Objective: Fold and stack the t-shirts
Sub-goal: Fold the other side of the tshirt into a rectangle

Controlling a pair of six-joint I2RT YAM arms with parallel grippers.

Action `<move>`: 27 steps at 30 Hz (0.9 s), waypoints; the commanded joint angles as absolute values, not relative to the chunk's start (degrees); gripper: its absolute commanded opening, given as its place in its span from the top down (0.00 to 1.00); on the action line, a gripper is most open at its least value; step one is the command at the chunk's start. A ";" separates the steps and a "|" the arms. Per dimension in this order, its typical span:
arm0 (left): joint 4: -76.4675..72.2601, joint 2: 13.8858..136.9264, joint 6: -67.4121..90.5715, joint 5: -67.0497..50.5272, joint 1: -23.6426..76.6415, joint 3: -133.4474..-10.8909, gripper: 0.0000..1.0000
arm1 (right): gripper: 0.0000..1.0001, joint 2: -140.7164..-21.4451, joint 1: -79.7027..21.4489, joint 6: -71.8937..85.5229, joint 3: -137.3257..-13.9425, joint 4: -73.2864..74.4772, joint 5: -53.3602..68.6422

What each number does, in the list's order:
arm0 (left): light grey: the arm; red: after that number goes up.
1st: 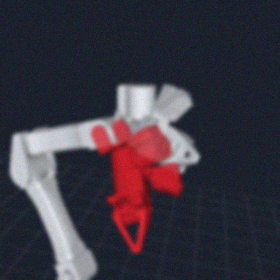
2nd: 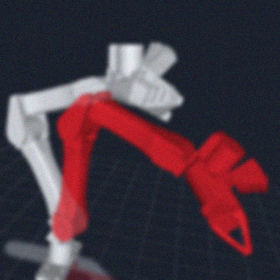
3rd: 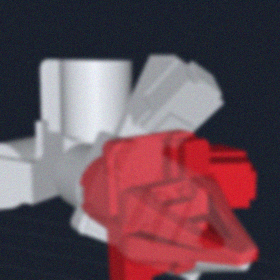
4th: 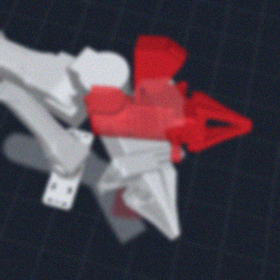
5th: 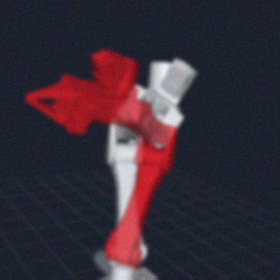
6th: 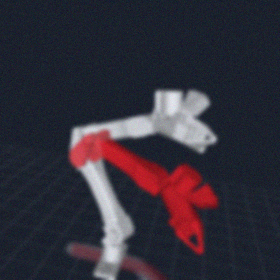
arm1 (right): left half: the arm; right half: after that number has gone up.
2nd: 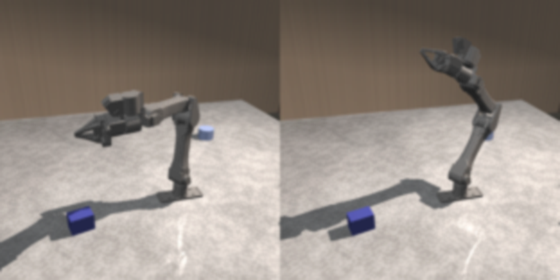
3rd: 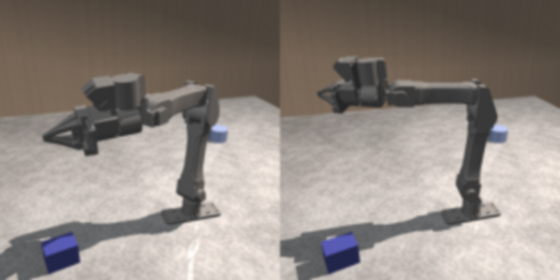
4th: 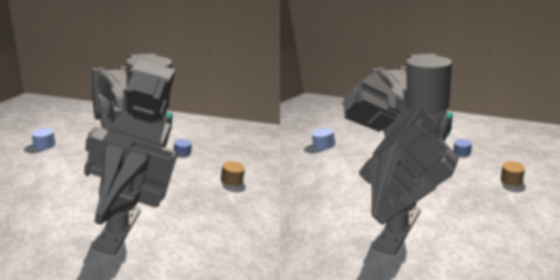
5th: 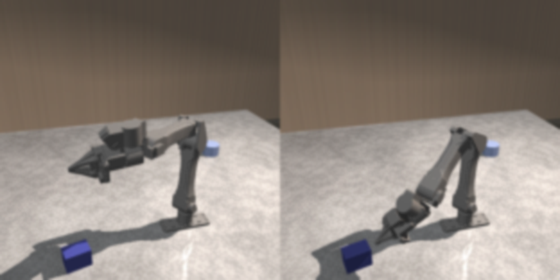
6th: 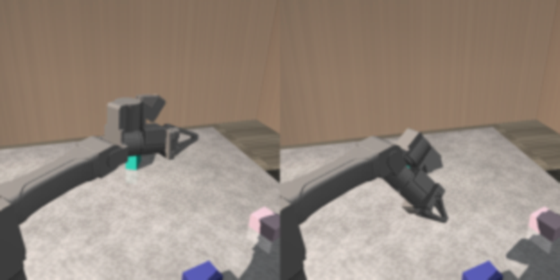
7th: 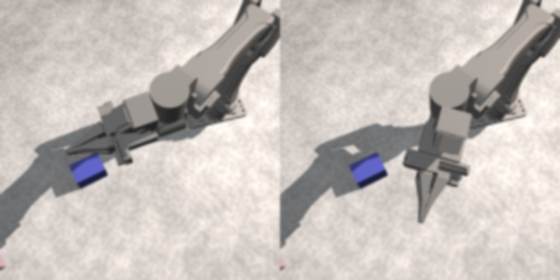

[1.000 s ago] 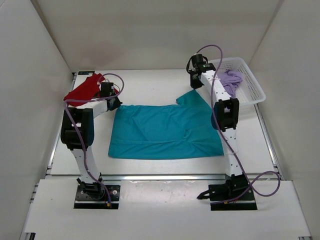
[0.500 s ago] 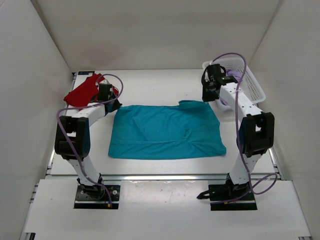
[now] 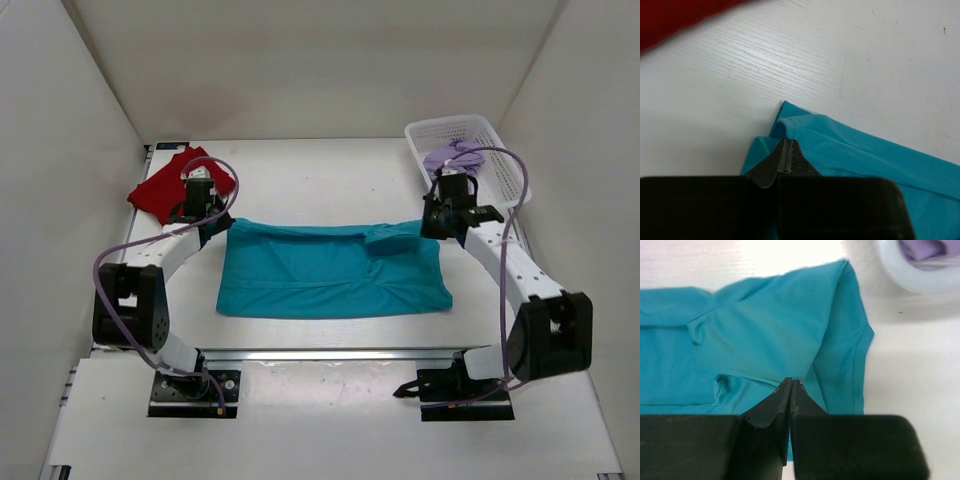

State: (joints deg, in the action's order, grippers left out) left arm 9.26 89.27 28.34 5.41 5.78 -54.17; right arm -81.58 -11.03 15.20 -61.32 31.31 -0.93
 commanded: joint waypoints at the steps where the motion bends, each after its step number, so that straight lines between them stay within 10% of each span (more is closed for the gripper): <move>1: 10.63 84.99 26.55 7.21 5.98 -53.18 1.00 | 1.00 -75.07 -9.50 16.35 -58.46 28.65 -0.53; 21: 14.77 70.58 30.67 1.33 1.76 -38.51 1.00 | 0.99 -62.14 -12.39 10.29 -50.80 45.43 0.26; 27: 13.45 70.58 33.66 -4.64 -2.00 -34.46 0.85 | 0.96 -62.41 -14.58 9.93 -49.40 49.66 -2.11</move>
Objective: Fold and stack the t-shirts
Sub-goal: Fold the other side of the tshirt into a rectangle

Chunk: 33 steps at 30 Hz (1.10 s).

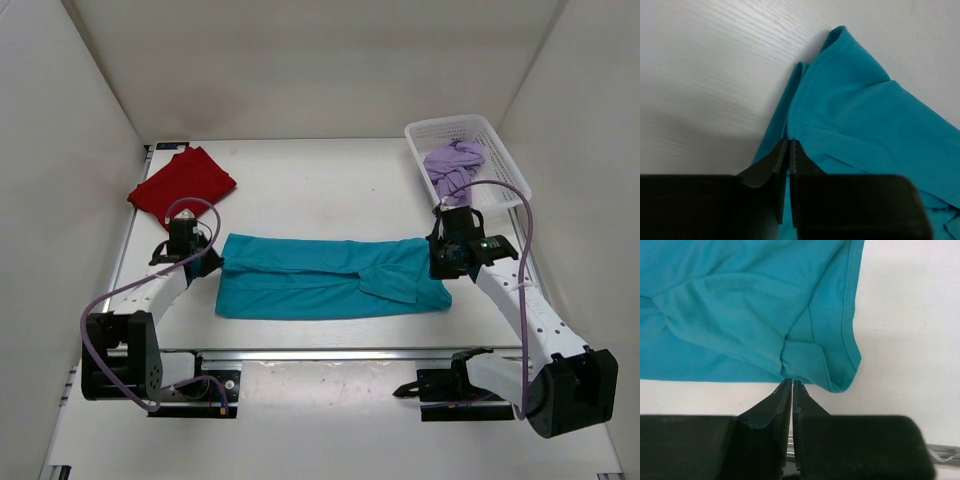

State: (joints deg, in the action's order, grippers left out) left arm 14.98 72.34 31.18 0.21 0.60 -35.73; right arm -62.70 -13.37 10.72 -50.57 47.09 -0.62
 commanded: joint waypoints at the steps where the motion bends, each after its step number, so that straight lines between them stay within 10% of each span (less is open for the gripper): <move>1: 13.36 70.75 34.18 -5.62 -3.24 -34.02 0.79 | 0.95 -62.40 -16.07 9.84 -48.70 49.83 -2.28; 5: 12.92 68.04 35.42 -7.65 -6.41 -32.88 0.50 | 0.86 -60.12 -16.44 10.11 -47.29 49.83 -3.61; 18: 5.03 60.99 39.89 6.27 16.26 -32.88 0.56 | 1.00 -70.13 -18.62 18.88 -48.79 28.33 7.12; 33: -5.18 75.15 46.04 -10.62 -2.51 -20.15 0.62 | 1.00 -87.44 -13.36 28.30 -39.72 7.47 4.92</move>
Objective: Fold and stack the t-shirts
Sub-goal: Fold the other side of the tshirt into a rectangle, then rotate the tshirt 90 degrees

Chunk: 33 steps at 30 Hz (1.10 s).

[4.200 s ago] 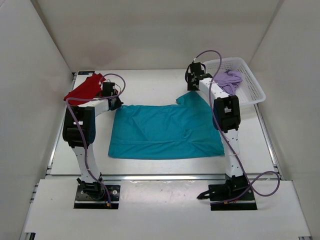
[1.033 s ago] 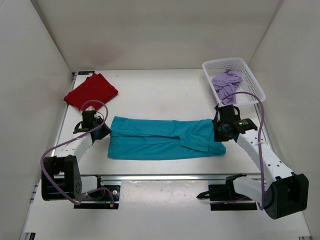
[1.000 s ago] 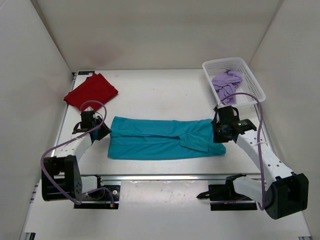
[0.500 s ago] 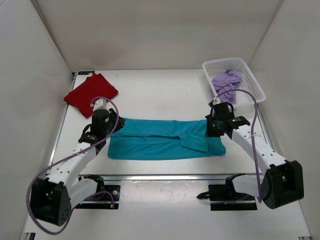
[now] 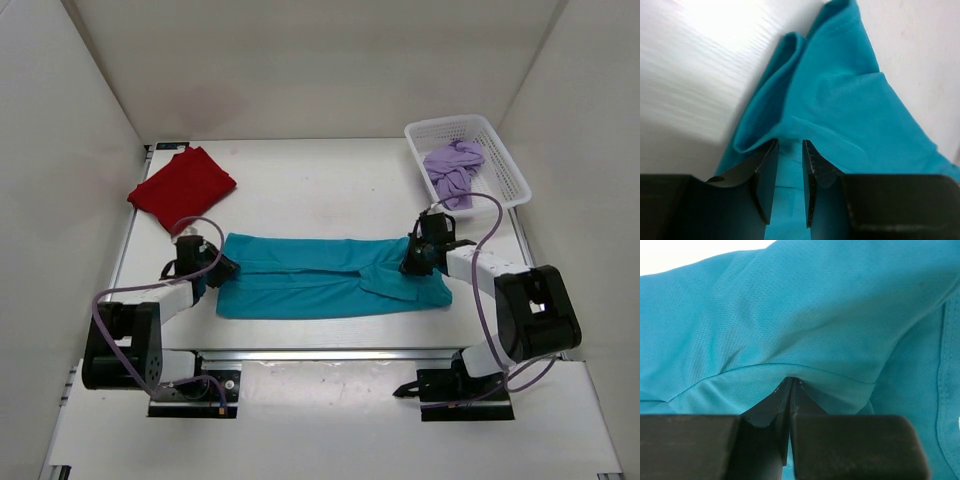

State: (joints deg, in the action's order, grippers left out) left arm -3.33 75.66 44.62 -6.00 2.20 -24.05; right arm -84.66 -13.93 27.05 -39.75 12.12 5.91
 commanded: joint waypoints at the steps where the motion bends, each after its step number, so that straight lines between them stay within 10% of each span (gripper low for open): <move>1: -6.06 74.71 46.66 -12.37 -4.55 -18.82 0.63 | 1.00 -89.37 -13.79 28.47 -40.86 7.04 4.83; 9: 0.00 60.94 47.29 -16.69 -11.42 -18.54 0.59 | 1.00 -112.02 -15.64 26.63 -64.21 10.63 8.43; 18: 14.06 45.00 40.62 -7.13 1.21 -23.03 0.55 | 1.00 -159.94 -20.83 20.48 -157.72 49.74 13.25; 24: 10.73 47.98 41.65 -3.78 12.19 -21.98 0.54 | 1.00 -124.34 -21.53 16.61 -122.28 34.99 11.87; 33: 8.08 53.09 39.73 -2.63 20.40 -24.34 0.57 | 0.63 -90.01 -31.52 26.52 -61.77 8.37 14.68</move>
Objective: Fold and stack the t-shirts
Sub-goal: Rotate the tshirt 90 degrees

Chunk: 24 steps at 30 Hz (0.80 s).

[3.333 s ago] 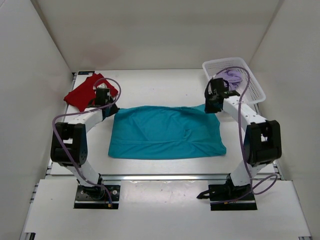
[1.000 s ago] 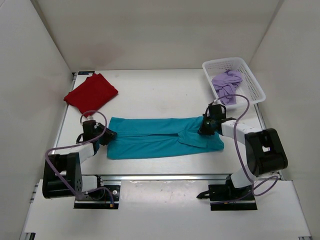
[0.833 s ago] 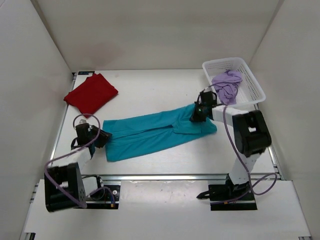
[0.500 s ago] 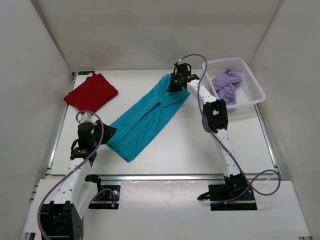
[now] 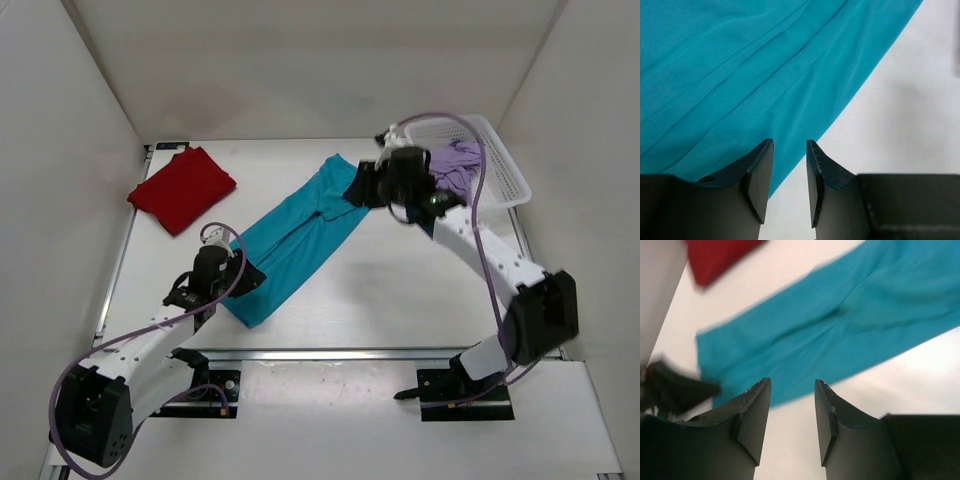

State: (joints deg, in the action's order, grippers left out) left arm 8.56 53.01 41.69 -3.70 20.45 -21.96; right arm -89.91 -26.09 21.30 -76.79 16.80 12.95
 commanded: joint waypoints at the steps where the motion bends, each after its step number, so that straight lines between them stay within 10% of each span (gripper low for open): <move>1: 8.61 52.48 38.94 -2.64 19.87 -24.52 0.57 | 0.61 -88.87 -32.77 27.33 -59.00 4.09 15.37; 16: 15.21 45.44 33.57 -5.63 13.54 -26.54 0.54 | 0.56 -107.39 -51.23 45.69 -53.70 -13.62 10.63; 20: 16.17 43.69 33.23 -6.33 11.95 -26.63 0.54 | 0.66 -114.16 -50.98 47.02 -55.81 -13.18 12.30; 24: 16.96 43.24 32.61 -5.45 12.21 -27.77 0.54 | 0.98 -114.00 -49.31 47.20 -54.50 -13.27 13.71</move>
State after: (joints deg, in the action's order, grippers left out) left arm 15.88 44.07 33.82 -5.23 12.10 -25.43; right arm -112.44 -50.48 46.85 -56.88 -17.61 15.27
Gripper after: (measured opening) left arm 0.458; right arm 0.055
